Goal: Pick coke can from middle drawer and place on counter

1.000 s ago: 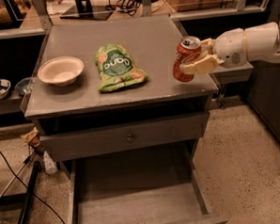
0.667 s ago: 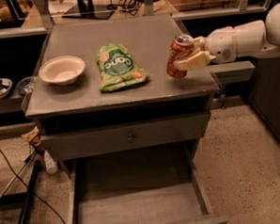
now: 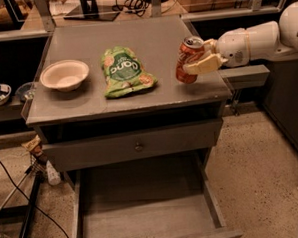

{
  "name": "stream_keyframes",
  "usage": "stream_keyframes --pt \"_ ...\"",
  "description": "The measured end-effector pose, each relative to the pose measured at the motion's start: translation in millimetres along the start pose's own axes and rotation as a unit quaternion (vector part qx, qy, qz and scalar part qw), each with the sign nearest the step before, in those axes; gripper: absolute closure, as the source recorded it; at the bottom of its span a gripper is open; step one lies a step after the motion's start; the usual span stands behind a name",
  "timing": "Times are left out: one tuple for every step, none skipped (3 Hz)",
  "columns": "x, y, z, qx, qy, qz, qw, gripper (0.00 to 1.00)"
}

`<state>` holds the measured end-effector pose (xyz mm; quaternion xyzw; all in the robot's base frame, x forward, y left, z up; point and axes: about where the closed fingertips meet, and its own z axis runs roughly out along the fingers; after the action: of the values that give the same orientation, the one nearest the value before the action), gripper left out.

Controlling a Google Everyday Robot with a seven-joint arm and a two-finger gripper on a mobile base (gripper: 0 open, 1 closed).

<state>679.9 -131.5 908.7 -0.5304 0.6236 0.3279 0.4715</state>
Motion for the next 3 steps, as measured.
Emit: stream_keyframes --pt "0 -8 16 -0.033 -0.002 0.009 0.9994 1.00" --pt "0 -8 18 -0.036 -0.001 0.010 0.9993 1.00" --pt "12 -1 34 -0.062 0.005 0.025 0.9978 1.00"
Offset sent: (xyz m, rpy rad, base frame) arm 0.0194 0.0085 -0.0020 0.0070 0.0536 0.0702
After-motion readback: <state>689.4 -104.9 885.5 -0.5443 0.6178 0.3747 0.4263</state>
